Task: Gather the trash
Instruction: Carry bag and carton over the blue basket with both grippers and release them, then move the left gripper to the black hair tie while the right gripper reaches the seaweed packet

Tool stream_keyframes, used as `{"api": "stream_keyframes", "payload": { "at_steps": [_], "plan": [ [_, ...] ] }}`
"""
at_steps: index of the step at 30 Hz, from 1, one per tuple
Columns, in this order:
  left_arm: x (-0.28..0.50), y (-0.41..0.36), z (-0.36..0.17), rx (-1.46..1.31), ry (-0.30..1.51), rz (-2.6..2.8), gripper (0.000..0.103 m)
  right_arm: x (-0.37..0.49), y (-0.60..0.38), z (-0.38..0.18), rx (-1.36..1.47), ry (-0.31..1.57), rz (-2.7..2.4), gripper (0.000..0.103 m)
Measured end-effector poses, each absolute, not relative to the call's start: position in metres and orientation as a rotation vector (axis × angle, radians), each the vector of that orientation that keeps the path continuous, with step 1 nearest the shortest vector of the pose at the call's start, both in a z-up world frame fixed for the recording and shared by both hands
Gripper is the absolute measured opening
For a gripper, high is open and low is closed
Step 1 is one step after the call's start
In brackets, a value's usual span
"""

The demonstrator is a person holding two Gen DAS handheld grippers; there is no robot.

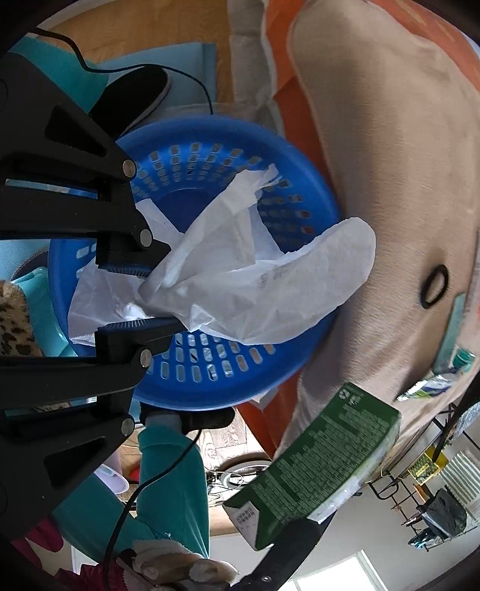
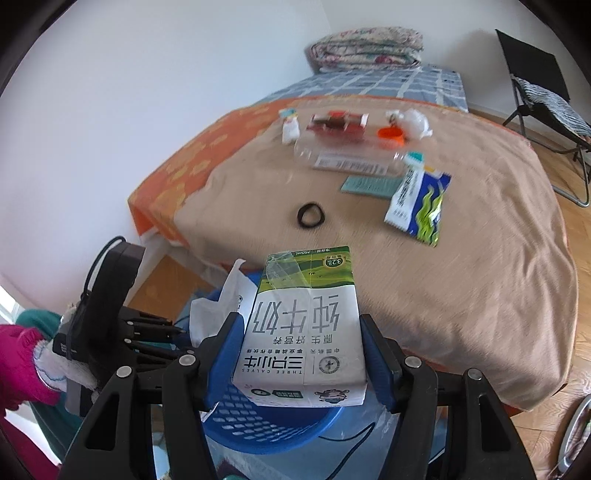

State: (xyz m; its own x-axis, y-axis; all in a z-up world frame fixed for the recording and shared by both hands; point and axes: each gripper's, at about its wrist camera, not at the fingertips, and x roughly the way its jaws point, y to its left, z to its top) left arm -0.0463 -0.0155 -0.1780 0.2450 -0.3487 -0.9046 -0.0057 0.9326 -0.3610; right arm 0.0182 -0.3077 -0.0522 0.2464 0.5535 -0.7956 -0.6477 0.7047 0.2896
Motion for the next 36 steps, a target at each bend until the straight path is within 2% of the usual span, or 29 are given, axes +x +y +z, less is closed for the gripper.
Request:
{"api": "stream_keyframes", "payload": {
  "at_steps": [20, 21, 22, 26, 27, 28, 31, 36],
  "plan": [
    [-0.050, -0.026, -0.204, -0.310, 1.362, -0.200, 0.019, 0.015, -0.282, -0.109, -0.155, 1.197, 0.827, 0.065],
    [-0.050, -0.027, -0.204, -0.310, 1.363, -0.198, 0.027, 0.016, -0.282, -0.110, -0.153, 1.200, 0.826, 0.065],
    [-0.050, -0.028, -0.205, -0.309, 1.361, -0.193, 0.040, 0.017, -0.283, -0.111, -0.148, 1.204, 0.824, 0.065],
    [-0.050, -0.026, -0.202, -0.312, 1.345, -0.193, 0.047, 0.021, -0.283, -0.115, -0.122, 1.228, 0.815, 0.067],
    [-0.050, -0.025, -0.202, -0.313, 1.341, -0.192, 0.052, 0.022, -0.284, -0.115, -0.118, 1.235, 0.810, 0.067],
    [-0.050, -0.025, -0.200, -0.313, 1.335, -0.192, 0.055, 0.023, -0.284, -0.115, -0.118, 1.240, 0.806, 0.071],
    [-0.049, -0.027, -0.198, -0.307, 1.333, -0.188, 0.057, 0.025, -0.286, -0.114, -0.111, 1.241, 0.794, 0.083],
    [-0.048, -0.027, -0.199, -0.307, 1.338, -0.180, 0.057, 0.025, -0.289, -0.111, -0.105, 1.232, 0.780, 0.085]
  ]
}}
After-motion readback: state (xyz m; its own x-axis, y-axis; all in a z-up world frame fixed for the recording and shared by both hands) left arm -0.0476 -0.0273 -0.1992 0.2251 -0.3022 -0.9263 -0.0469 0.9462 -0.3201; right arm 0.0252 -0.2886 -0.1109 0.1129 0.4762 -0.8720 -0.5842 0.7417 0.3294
